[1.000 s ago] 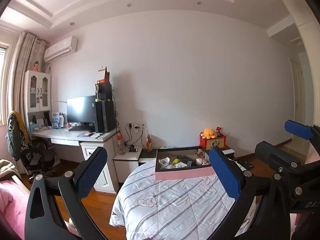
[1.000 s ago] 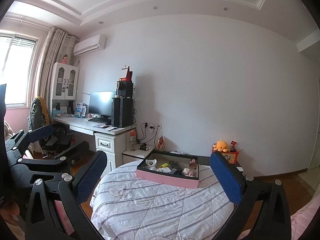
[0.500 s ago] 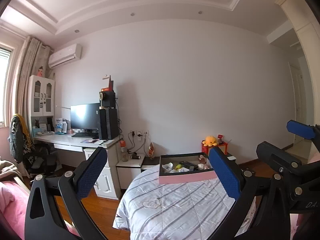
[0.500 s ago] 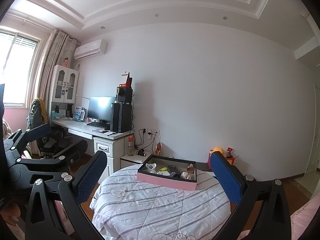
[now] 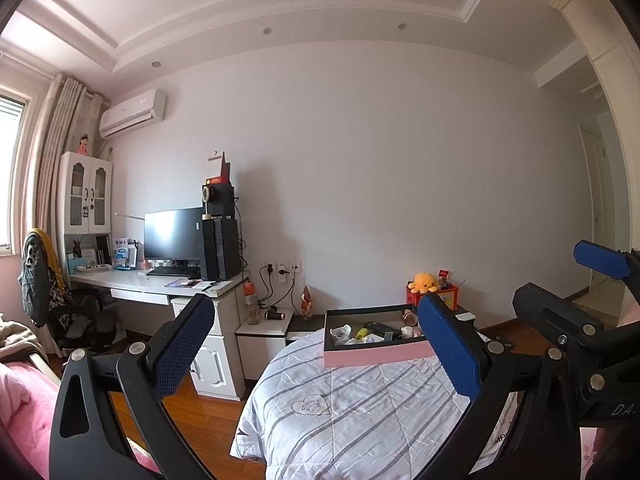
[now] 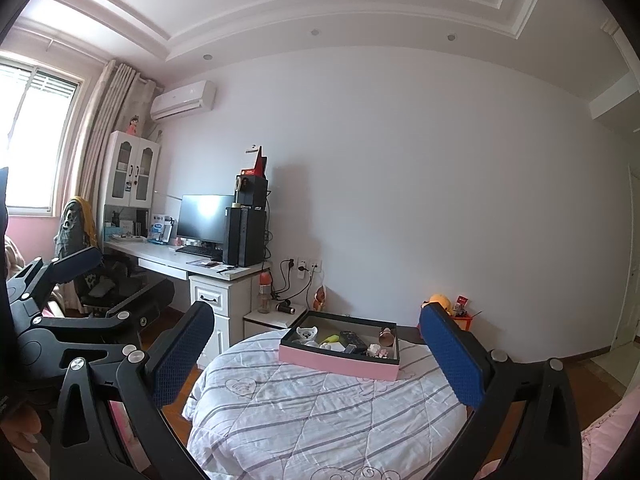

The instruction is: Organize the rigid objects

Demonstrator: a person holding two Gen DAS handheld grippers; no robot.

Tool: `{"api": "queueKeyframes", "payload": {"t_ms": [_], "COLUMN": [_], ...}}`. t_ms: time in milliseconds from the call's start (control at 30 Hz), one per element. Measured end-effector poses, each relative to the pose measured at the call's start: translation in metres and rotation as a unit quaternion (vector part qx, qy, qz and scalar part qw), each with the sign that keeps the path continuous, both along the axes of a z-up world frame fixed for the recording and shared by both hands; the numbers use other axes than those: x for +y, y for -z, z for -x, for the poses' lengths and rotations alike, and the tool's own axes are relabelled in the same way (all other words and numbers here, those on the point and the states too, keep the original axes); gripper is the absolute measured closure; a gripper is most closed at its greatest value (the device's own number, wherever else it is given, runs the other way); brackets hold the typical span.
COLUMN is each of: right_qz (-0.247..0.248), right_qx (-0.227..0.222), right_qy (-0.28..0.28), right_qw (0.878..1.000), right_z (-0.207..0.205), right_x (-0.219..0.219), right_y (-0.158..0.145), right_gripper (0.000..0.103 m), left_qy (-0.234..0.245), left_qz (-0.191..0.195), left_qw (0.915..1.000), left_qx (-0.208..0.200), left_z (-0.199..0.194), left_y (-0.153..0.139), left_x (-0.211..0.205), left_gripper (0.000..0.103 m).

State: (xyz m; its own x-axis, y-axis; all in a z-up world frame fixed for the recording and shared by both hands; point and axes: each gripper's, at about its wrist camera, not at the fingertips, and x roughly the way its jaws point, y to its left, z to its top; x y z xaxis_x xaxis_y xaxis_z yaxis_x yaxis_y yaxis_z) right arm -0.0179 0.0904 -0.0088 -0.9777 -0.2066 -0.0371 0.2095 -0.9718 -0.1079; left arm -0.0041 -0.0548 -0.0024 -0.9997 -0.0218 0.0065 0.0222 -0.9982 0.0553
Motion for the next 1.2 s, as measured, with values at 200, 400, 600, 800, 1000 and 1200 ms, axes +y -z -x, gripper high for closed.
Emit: {"api": "queueKeyframes", "payload": {"t_ms": [200, 400, 600, 800, 1000, 1200], "right_qz": [-0.003, -0.001, -0.007, -0.006, -0.003, -0.001], "right_qx": [0.001, -0.001, -0.001, -0.009, -0.011, -0.011], "right_qy": [0.003, 0.004, 0.015, 0.021, 0.023, 0.025], "right_qw": [1.000, 1.000, 1.000, 1.000, 1.000, 1.000], "right_z": [-0.001, -0.001, 0.000, 0.003, 0.002, 0.001], "right_x": [0.001, 0.001, -0.001, -0.001, 0.000, 0.003], "right_y": [0.001, -0.001, -0.001, 0.001, 0.002, 0.003], "right_gripper": [0.000, 0.000, 0.000, 0.000, 0.000, 0.000], "left_qy": [-0.001, 0.002, 0.004, 0.009, 0.011, 0.012], "left_qz": [-0.001, -0.004, -0.004, -0.004, -0.001, 0.000], "left_qw": [1.0000, 1.0000, 0.9999, 0.9998, 0.9997, 0.9998], "left_qx": [-0.001, 0.000, -0.009, -0.019, -0.020, -0.018], "left_z": [0.002, 0.003, 0.010, 0.015, 0.015, 0.015], "left_y": [0.001, 0.000, 0.003, 0.006, 0.007, 0.007], "left_x": [0.000, 0.000, 0.003, 0.007, 0.011, 0.013], "left_gripper": [0.000, 0.000, 0.000, 0.000, 0.000, 0.000]}}
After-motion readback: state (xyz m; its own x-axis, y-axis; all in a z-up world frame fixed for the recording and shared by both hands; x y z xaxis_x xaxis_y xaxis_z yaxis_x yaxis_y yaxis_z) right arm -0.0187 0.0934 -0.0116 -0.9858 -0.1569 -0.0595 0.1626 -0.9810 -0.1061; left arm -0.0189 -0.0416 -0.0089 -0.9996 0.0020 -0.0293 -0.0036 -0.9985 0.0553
